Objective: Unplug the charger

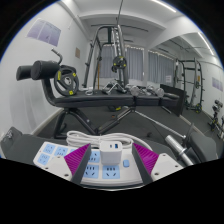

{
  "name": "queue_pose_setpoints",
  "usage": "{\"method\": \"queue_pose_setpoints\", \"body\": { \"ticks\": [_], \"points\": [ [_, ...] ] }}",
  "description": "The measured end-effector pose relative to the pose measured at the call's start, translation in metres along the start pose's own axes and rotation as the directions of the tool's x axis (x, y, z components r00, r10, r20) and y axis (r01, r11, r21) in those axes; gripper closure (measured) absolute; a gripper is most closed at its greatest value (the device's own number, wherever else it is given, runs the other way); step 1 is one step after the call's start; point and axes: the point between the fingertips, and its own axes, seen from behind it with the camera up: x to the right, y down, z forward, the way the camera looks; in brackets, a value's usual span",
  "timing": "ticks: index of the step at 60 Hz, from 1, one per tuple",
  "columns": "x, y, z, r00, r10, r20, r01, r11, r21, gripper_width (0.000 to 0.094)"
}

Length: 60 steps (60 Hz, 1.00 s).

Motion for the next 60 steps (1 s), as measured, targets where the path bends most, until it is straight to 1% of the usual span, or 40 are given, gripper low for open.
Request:
{"method": "queue_pose_setpoints", "body": {
  "ticks": [8, 10, 11, 12, 13, 14, 15, 18, 21, 24, 28, 33, 36, 39, 45, 51, 54, 57, 59, 60],
  "points": [
    [-0.005, -0.001, 0.010, 1.000, -0.018, 0.005, 0.018, 1.000, 0.005, 0.0092],
    [-0.009, 0.002, 0.011, 0.999, -0.028, 0.022, 0.028, 1.000, -0.008, 0.0487],
    [-0.001, -0.002, 0.011, 0.999, -0.037, 0.012, 0.037, 0.999, -0.002, 0.0685],
    [-0.002, -0.006, 0.010, 0.999, -0.042, 0.011, 0.042, 0.999, 0.010, 0.0690],
    [-0.005, -0.005, 0.011, 0.998, -0.054, 0.008, 0.054, 0.998, 0.014, 0.0730],
    [-0.004, -0.011, 0.008, 0.998, -0.069, 0.012, 0.069, 0.997, 0.017, 0.0733],
    [-0.006, -0.018, 0.006, 0.997, -0.079, 0.015, 0.078, 0.996, 0.038, 0.0733],
    [-0.007, -0.049, -0.011, 0.998, -0.070, 0.008, 0.068, 0.990, 0.120, 0.0735],
    [0.005, -0.090, -0.032, 0.999, -0.032, 0.030, 0.026, 0.983, 0.184, 0.0737],
    [0.020, -0.112, -0.050, 0.999, -0.010, 0.040, 0.002, 0.980, 0.198, 0.0736],
    [0.045, -0.121, -0.067, 0.999, -0.019, 0.041, 0.012, 0.987, 0.162, 0.0736],
    [0.082, -0.111, -0.073, 0.999, -0.036, 0.009, 0.035, 0.995, 0.097, 0.0736],
    [0.104, -0.092, -0.072, 0.999, -0.046, -0.020, 0.047, 0.997, 0.063, 0.0736],
    [0.124, -0.071, -0.067, 0.998, -0.041, -0.043, 0.041, 0.999, 0.009, 0.0736],
    [0.144, -0.023, -0.054, 0.999, 0.011, -0.046, -0.015, 0.995, -0.103, 0.0721],
    [0.147, 0.026, -0.033, 0.998, 0.034, -0.047, -0.043, 0.978, -0.202, 0.0689],
    [0.146, 0.048, -0.026, 0.998, 0.040, -0.039, -0.049, 0.967, -0.250, 0.0666],
    [0.141, 0.067, -0.019, 0.999, 0.040, -0.016, -0.043, 0.953, -0.301, 0.0619],
    [0.144, 0.060, -0.013, 0.999, 0.033, -0.011, -0.035, 0.965, -0.260, 0.0593],
    [0.141, 0.060, -0.010, 0.999, 0.034, -0.001, -0.033, 0.966, -0.258, 0.0581]
  ]
}}
